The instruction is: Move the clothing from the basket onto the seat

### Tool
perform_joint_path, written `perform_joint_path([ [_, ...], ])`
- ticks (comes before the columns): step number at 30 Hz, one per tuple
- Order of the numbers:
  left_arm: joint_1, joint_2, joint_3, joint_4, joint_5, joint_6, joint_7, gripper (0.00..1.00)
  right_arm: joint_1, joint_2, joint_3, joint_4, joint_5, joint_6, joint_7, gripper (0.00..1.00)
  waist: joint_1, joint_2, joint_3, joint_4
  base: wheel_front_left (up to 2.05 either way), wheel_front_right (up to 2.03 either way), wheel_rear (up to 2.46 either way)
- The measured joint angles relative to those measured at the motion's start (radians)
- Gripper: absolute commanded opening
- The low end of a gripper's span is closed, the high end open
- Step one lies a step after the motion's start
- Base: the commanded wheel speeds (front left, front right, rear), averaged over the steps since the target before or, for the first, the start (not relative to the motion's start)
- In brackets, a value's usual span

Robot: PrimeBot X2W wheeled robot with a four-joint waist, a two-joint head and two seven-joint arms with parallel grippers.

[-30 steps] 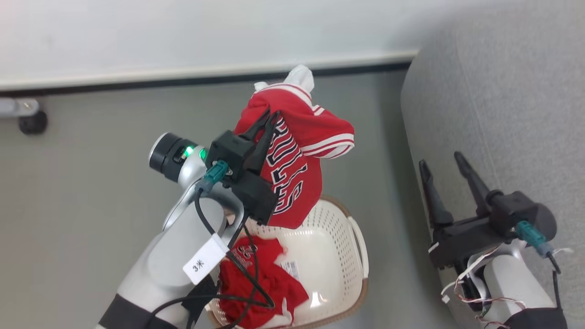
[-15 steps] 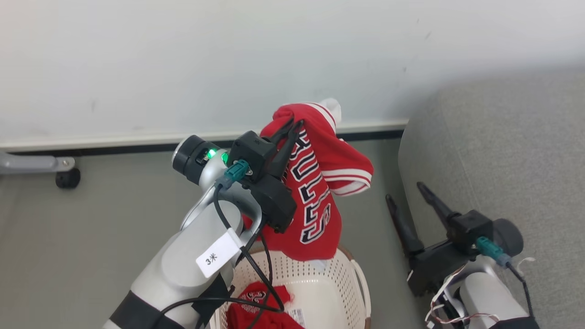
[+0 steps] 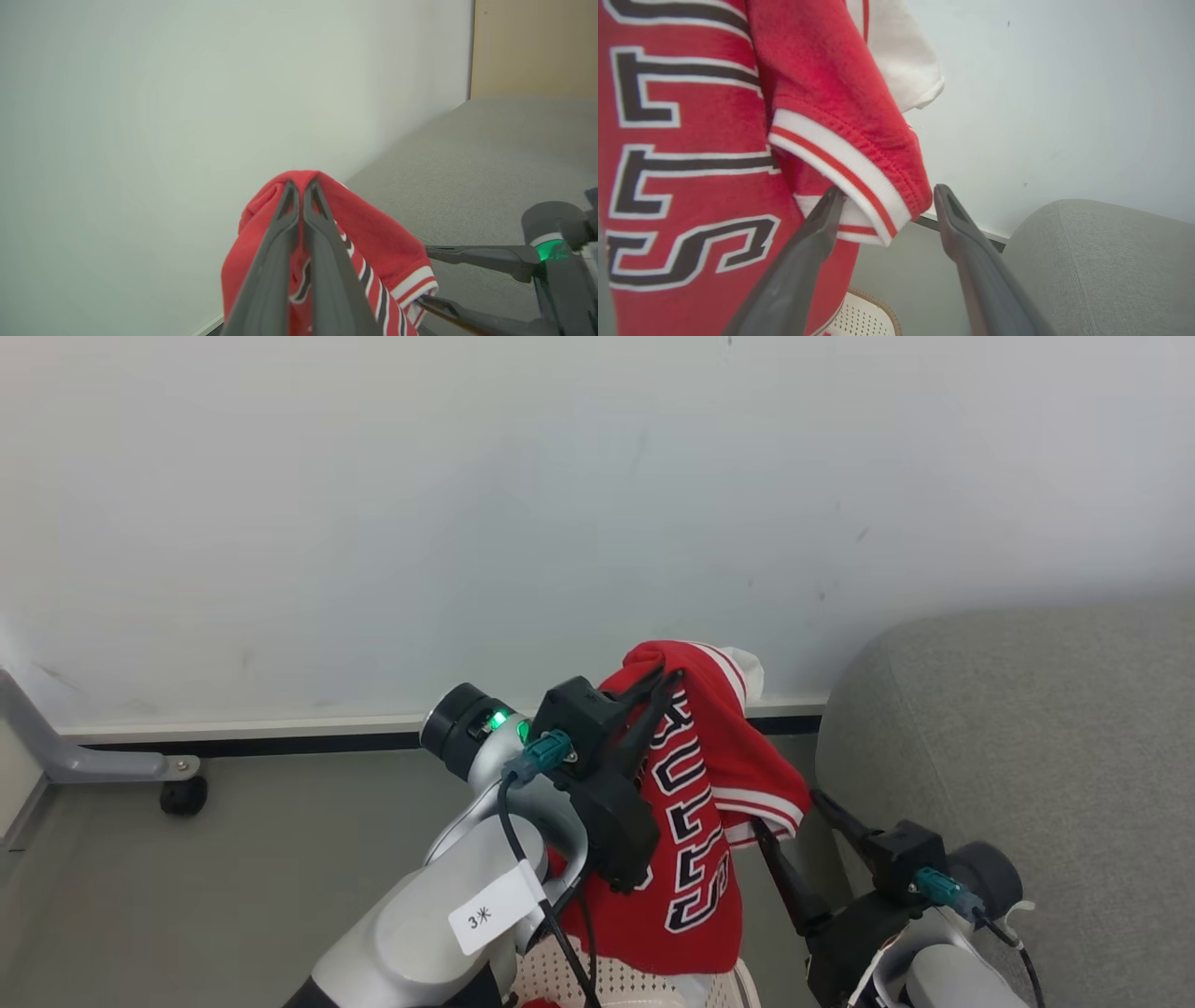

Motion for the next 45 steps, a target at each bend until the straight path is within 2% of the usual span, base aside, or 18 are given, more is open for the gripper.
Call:
perform_joint_path([
  [11,0.020,0.001,-0.062,-0.066,-0.036,0.037,0.045,0.00,-0.021,0.014,0.155,0.062,0.061,0.000,0.000,1.00,0.0002,0.0002,-0.044,0.058,0.00,0.00,0.00],
  [14,0.028,0.003,-0.064,-0.073,-0.045,0.041,0.049,0.00,-0.047,0.021,0.170,0.063,0.069,0.000,0.000,1.00,0.0001,0.0001,-0.046,0.064,0.00,0.00,0.00],
  [15,0.029,0.003,-0.065,-0.074,-0.045,0.045,0.054,0.00,-0.054,0.023,0.173,0.063,0.075,0.000,0.000,0.87,0.0002,0.0002,-0.046,0.065,0.00,0.00,0.00],
  [16,0.030,0.003,-0.065,-0.076,-0.048,0.045,0.055,0.00,-0.059,0.023,0.177,0.063,0.083,0.000,0.000,0.39,0.0002,0.0002,-0.046,0.066,0.00,0.00,0.00],
  [17,0.032,0.003,-0.065,-0.076,-0.050,0.047,0.055,0.00,-0.064,0.023,0.181,0.063,0.090,0.000,0.000,0.25,0.0003,0.0002,-0.046,0.067,0.00,0.00,0.00],
  [18,0.032,0.003,-0.065,-0.076,-0.053,0.050,0.055,0.00,-0.068,0.024,0.185,0.063,0.095,0.000,0.000,0.00,0.0003,0.0002,-0.045,0.067,0.00,0.00,0.00],
  [24,0.063,0.004,-0.046,-0.075,-0.058,0.066,0.063,0.00,-0.094,0.019,0.199,0.065,0.107,0.000,0.000,0.00,0.0003,0.0001,-0.041,0.061,0.00,0.00,0.00],
  [28,0.085,0.020,-0.020,-0.071,-0.070,0.082,0.061,0.00,-0.127,-0.014,0.201,0.057,0.120,0.000,0.000,0.00,0.0003,0.0001,-0.038,0.046,0.00,0.00,0.00],
  [29,0.093,0.022,-0.011,-0.070,-0.072,0.086,0.057,0.14,-0.134,-0.026,0.201,0.055,0.122,0.000,0.000,0.00,0.0003,0.0002,-0.037,0.041,0.00,0.00,0.00],
  [30,0.100,0.025,-0.007,-0.067,-0.076,0.090,0.054,0.36,-0.142,-0.038,0.201,0.053,0.122,0.000,0.000,0.00,0.0003,0.0002,-0.036,0.036,0.00,0.00,0.00],
  [31,0.107,0.027,-0.003,-0.065,-0.077,0.090,0.053,0.45,-0.151,-0.049,0.200,0.052,0.122,0.000,0.000,0.00,0.0003,0.0002,-0.035,0.031,0.00,0.00,0.00],
  [32,0.115,0.028,0.001,-0.062,-0.078,0.091,0.051,0.70,-0.159,-0.060,0.200,0.050,0.123,0.000,0.000,0.00,0.0003,0.0002,-0.034,0.025,0.00,0.00,0.00],
  [33,0.123,0.028,0.003,-0.060,-0.079,0.092,0.047,1.00,-0.169,-0.072,0.199,0.046,0.123,0.000,0.000,0.00,0.0003,0.0002,-0.033,0.019,0.00,0.00,0.00],
  [45,0.234,0.029,0.017,-0.059,-0.113,0.106,-0.015,1.00,-0.257,-0.207,0.161,-0.040,0.139,0.001,0.000,0.00,0.0003,0.0002,-0.026,-0.073,0.00,0.00,0.00],
])
